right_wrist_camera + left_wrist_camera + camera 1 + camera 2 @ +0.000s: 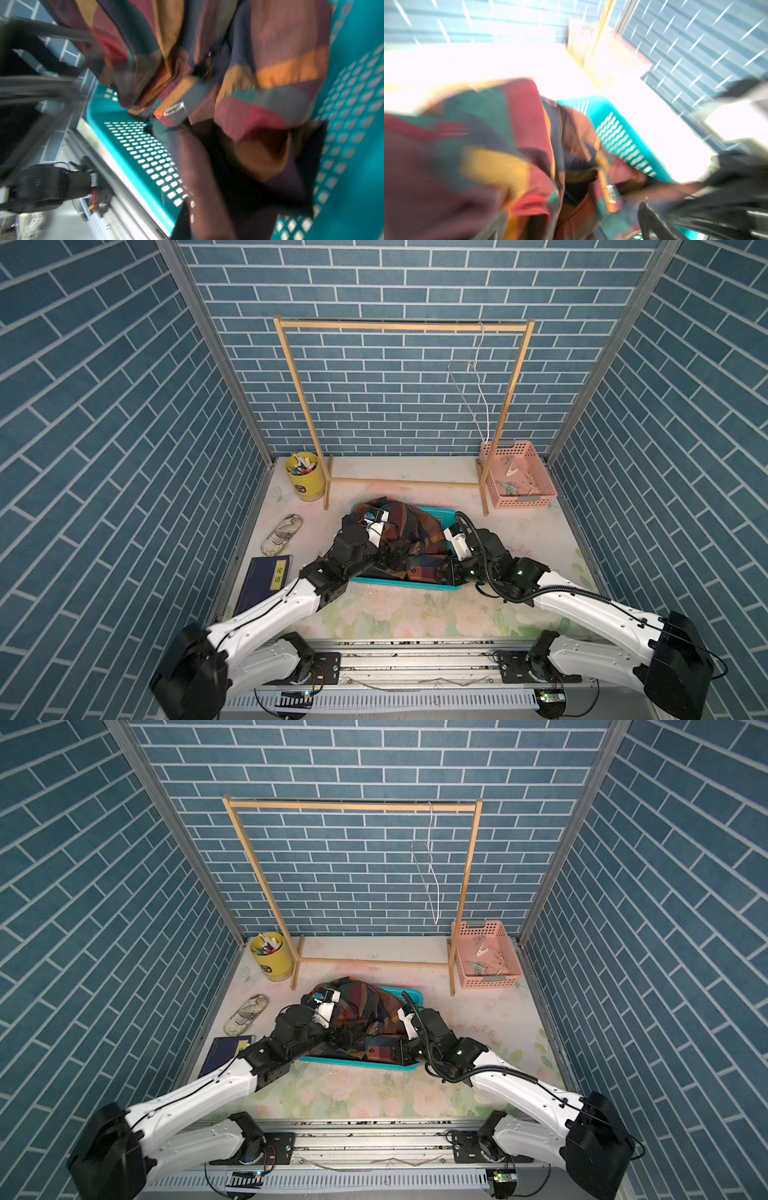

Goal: Remove the clothespins securing long-sleeve shirts to the hanger
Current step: Adjust the long-sleeve shirt at the bin, then reset both arms

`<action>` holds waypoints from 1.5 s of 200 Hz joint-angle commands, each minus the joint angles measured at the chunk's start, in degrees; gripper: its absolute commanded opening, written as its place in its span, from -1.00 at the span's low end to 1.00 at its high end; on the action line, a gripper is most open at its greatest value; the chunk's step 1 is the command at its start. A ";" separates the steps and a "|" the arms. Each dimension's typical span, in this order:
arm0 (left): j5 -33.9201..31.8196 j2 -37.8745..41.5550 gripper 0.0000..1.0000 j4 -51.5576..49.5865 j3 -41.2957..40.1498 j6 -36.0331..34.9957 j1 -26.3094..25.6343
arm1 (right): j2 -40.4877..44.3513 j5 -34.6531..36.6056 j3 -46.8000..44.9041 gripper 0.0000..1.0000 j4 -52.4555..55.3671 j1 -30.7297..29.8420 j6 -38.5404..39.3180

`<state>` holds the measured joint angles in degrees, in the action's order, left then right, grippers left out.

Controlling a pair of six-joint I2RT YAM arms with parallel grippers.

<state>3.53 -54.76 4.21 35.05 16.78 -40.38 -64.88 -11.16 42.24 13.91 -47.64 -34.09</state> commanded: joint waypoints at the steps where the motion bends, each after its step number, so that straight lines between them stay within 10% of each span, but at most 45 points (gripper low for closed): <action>1: -6.88 7.14 0.99 -10.62 1.82 -5.06 -0.14 | 0.46 1.62 5.39 0.96 2.52 0.57 6.27; 43: -21.73 13.86 0.99 -12.95 2.00 -12.60 1.68 | 5.98 5.08 13.95 0.98 12.98 6.10 14.53; 85: -16.56 12.66 0.99 -2.00 -4.06 -11.97 20.34 | 8.88 8.00 12.24 0.98 11.93 27.01 21.80; 116: -9.90 10.57 0.99 6.23 -8.91 -11.18 35.09 | 7.40 6.41 4.33 0.97 -0.41 45.41 20.75; 164: -4.09 -5.17 0.99 25.56 -14.52 -14.62 46.46 | -4.09 13.10 -9.34 0.98 -31.70 51.98 24.57; 227: 2.94 -20.06 0.99 35.85 -14.87 -15.88 46.90 | -23.55 8.15 -23.84 0.98 -71.58 53.35 29.09; 300: 0.47 -30.85 0.99 40.50 -12.12 -21.16 40.91 | -22.56 13.06 -19.05 0.98 -60.43 50.06 31.61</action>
<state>5.02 -86.35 45.25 20.60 -2.04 0.99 -87.70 1.69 22.61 -44.27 2.74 -5.54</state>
